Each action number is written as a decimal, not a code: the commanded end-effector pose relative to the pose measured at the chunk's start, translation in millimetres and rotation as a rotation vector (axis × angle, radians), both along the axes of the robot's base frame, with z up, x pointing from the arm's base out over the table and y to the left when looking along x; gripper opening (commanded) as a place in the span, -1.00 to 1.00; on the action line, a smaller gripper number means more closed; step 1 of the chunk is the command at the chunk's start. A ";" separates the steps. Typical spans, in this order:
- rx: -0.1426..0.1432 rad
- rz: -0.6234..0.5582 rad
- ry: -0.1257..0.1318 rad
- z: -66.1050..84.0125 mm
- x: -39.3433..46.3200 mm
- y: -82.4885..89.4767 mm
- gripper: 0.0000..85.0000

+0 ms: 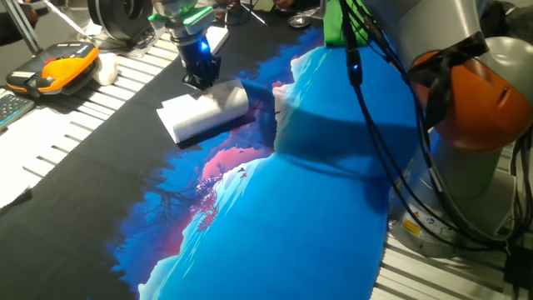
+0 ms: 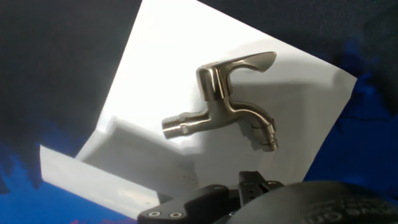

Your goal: Unfold a piece of paper

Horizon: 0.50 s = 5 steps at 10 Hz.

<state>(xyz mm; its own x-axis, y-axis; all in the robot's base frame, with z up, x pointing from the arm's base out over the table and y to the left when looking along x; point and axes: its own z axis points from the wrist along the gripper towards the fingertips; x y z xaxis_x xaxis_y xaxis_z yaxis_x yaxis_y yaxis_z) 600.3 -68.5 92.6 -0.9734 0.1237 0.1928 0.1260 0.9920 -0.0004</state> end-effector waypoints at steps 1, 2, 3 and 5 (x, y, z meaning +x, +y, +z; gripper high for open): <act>-0.001 -0.005 0.000 -0.2 0.0 0.4 -1.00; 0.028 -0.024 -0.011 -0.2 0.0 0.4 -1.00; 0.065 -0.035 -0.007 -0.2 0.0 0.4 -1.00; 0.114 -0.026 0.028 -0.2 0.0 0.4 -1.00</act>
